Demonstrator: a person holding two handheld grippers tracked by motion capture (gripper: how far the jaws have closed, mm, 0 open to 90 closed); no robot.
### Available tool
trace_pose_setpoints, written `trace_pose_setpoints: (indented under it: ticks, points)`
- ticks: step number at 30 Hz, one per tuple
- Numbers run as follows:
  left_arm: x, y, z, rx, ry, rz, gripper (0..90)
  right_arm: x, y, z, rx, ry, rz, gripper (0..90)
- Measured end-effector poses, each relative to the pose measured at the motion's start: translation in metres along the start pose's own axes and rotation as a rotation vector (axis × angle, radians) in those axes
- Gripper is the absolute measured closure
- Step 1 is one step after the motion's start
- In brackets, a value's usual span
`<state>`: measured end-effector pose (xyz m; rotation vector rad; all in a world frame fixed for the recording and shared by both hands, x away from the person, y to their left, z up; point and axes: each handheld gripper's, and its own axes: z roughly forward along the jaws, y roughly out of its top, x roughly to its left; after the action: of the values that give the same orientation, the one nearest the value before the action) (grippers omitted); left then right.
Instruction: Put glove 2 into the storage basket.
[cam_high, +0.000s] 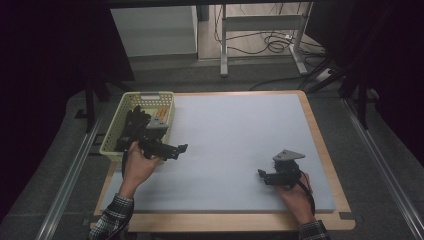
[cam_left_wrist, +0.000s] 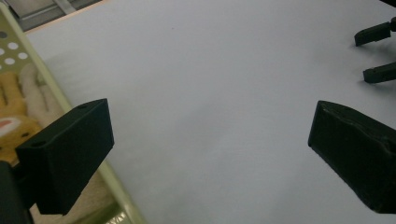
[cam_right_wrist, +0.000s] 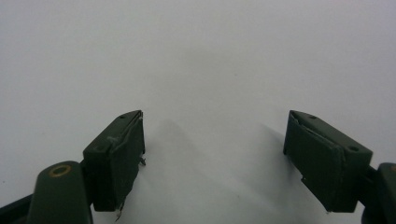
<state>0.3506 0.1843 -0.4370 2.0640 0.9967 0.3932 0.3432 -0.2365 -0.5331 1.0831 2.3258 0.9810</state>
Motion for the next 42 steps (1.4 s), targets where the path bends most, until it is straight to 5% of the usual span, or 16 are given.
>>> trace_pose_setpoints:
  ticks: [26,42]
  points:
    - [-0.042,-0.004,0.022,-0.014,-0.058,0.079,0.0,0.0,0.0,0.0,0.0,0.001,0.001,20.1]
    - [-0.068,-0.027,0.044,-0.013,-0.085,0.126,0.0,0.0,0.0,0.0,0.0,0.001,0.0,20.1]
